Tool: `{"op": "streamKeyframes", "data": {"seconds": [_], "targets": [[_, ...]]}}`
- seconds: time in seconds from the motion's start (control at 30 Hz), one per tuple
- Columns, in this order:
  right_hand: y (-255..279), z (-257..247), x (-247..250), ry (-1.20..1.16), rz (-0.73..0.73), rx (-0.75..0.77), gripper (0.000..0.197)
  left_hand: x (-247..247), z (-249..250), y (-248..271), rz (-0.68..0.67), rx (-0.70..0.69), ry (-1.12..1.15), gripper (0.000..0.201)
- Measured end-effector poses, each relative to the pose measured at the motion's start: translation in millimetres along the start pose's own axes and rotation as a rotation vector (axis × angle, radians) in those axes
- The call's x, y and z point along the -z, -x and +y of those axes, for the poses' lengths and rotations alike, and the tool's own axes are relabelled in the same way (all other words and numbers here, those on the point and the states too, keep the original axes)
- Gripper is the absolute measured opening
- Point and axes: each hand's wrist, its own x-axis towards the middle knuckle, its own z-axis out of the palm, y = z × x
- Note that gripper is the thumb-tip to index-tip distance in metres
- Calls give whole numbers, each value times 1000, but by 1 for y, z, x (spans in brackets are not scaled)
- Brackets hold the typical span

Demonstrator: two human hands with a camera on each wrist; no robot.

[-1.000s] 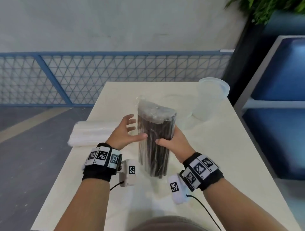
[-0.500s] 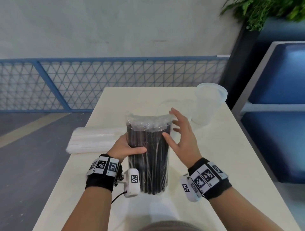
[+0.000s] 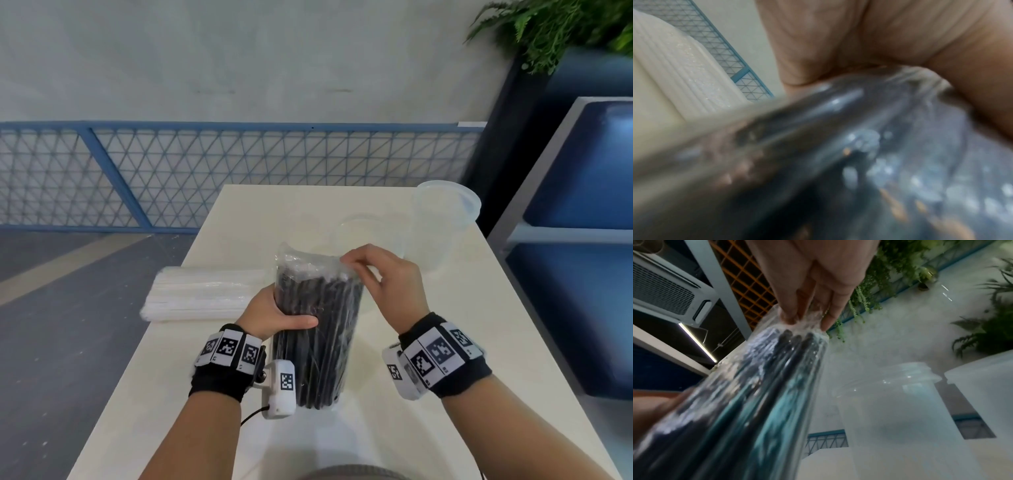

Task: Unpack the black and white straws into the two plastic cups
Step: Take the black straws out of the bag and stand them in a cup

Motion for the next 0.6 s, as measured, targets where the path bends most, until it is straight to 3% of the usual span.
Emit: {"op": "streamKeyframes", "data": {"seconds": [0.13, 0.2, 0.3, 0.37, 0.47, 0.6], "targets": [[-7, 0, 1, -82, -64, -157, 7, 0, -3, 0, 20, 9, -37, 79], [-13, 0, 5, -145, -223, -145, 13, 2, -4, 0, 43, 29, -31, 77], [-18, 0, 7, -10, -491, -22, 43, 3, -2, 1, 34, 37, -3, 68], [-19, -2, 4, 124, -478, 38, 40, 1, 1, 1, 28, 20, -3, 72], [-24, -7, 0, 89, -354, 62, 13, -3, 4, 0, 41, 11, 3, 72], [-34, -14, 3, -88, -280, -144, 6, -5, 4, 3, 38, 23, -30, 73]]}}
